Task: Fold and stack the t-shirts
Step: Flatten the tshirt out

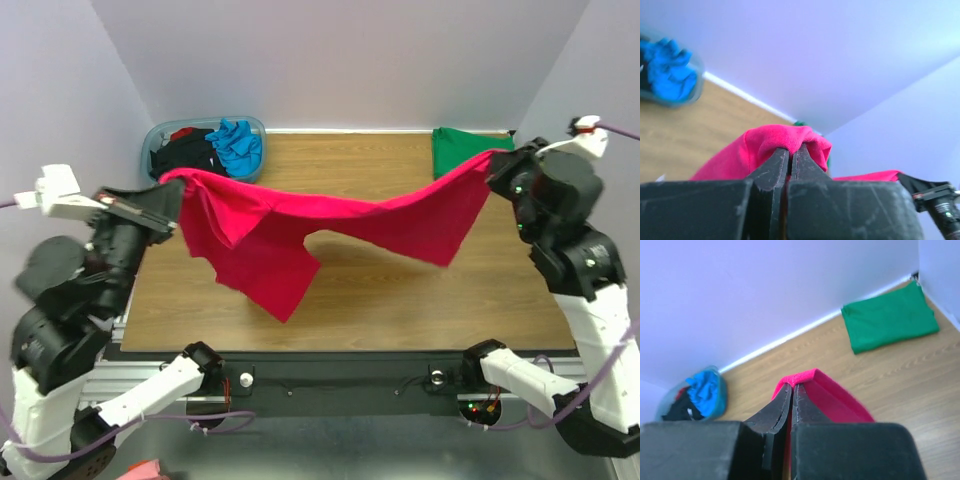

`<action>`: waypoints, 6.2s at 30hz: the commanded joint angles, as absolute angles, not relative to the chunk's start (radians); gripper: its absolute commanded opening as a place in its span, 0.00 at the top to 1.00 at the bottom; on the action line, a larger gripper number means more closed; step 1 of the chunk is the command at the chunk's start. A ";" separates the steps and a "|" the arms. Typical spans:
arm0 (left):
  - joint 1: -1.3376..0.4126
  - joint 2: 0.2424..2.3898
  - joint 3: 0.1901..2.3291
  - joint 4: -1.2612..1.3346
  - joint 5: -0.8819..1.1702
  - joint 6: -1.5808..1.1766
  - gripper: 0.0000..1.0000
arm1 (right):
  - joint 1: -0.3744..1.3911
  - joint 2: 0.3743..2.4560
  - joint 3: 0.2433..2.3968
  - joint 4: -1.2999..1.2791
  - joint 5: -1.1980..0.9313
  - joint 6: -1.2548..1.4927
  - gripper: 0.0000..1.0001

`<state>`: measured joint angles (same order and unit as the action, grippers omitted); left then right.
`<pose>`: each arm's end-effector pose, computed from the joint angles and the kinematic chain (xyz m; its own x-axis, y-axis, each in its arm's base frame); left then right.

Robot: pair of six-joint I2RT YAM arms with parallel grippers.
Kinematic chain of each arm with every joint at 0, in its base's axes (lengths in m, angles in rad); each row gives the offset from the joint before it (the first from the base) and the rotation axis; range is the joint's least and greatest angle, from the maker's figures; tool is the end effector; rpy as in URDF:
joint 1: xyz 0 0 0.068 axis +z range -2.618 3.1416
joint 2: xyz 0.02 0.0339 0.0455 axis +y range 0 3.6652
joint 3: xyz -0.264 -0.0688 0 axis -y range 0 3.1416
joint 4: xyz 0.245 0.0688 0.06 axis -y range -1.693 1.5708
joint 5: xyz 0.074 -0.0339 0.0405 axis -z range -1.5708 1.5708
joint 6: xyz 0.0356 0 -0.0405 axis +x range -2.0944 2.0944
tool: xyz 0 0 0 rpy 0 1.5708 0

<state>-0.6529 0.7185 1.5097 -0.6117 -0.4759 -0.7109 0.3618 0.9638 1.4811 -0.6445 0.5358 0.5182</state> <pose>0.0534 -0.0203 0.5226 -0.0112 -0.7216 -0.6922 0.2304 0.6718 -0.7040 0.1528 0.0384 0.4904 -0.0192 0.4481 -0.8938 0.2058 0.8766 0.4351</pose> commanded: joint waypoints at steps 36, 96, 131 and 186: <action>-0.249 1.402 2.064 -0.243 0.087 -0.290 1.00 | 0.219 1.435 1.974 -0.609 0.486 0.158 1.00; -0.607 1.137 0.508 -0.290 -0.216 -1.006 0.51 | 0.221 1.193 0.699 -0.448 0.086 0.543 0.00; -0.956 1.083 0.586 -0.749 0.077 -1.015 1.00 | 0.218 1.173 0.686 -0.489 0.232 0.558 0.00; -0.980 1.131 0.575 -0.635 -0.164 -1.157 1.00 | -0.086 1.233 0.522 -0.350 0.201 0.839 0.32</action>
